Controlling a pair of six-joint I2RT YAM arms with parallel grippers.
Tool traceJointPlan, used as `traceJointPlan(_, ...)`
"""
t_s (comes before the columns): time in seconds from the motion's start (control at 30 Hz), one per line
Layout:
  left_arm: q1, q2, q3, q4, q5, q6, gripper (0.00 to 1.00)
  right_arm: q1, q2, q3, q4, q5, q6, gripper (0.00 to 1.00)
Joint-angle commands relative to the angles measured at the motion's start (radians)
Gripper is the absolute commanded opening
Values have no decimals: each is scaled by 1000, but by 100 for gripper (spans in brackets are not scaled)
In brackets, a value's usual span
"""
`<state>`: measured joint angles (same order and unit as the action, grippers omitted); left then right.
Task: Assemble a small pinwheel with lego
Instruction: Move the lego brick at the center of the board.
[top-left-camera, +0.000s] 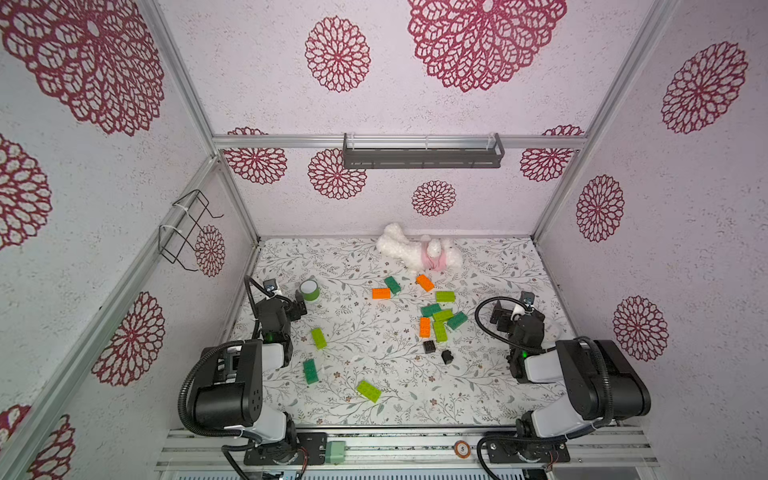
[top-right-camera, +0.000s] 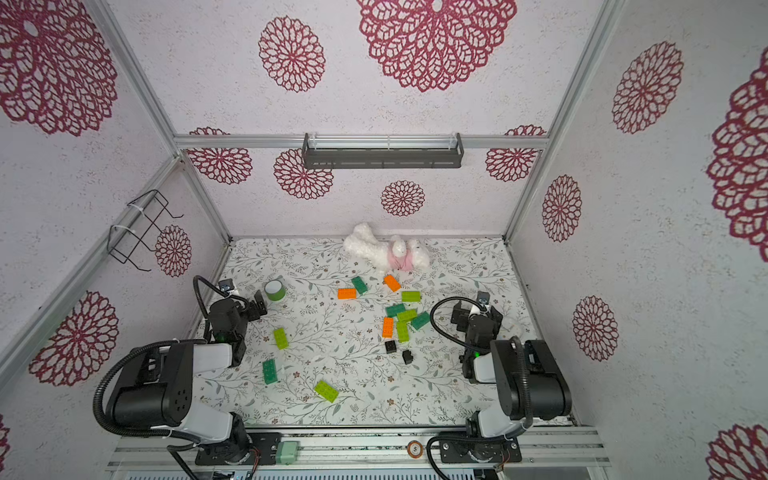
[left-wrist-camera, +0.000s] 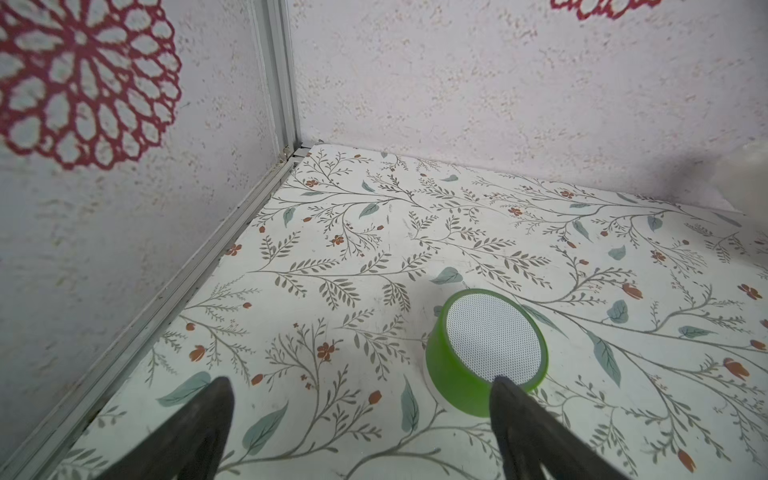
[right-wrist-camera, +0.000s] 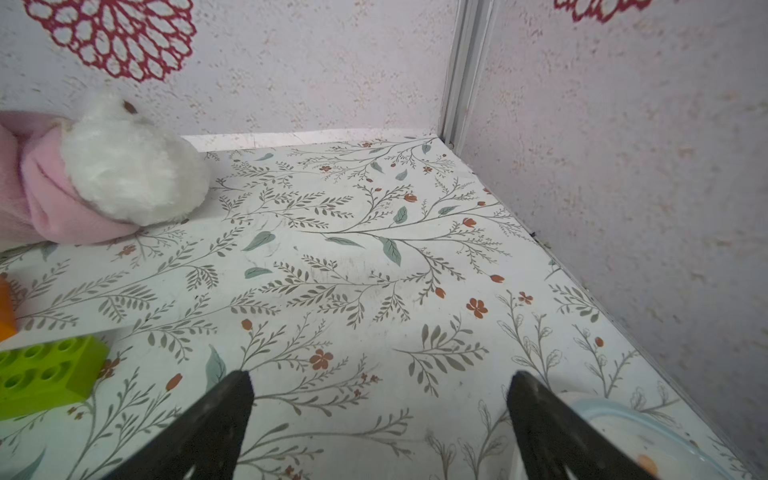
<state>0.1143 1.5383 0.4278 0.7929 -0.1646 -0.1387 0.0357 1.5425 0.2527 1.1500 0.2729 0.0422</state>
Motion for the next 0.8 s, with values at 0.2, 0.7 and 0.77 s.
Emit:
traceJointPlan(0.2,8,-3,13,12,17,2,97,3,-9,12,27,0,-17,99)
traceJointPlan(0.7,15,-4,23,29,-16,-2,97,10,-36,10,30,33,-13,99)
traceJointPlan(0.77,12,-106,108,-224,-131,-50,97,49,-193,70,-206,165,-15,99)
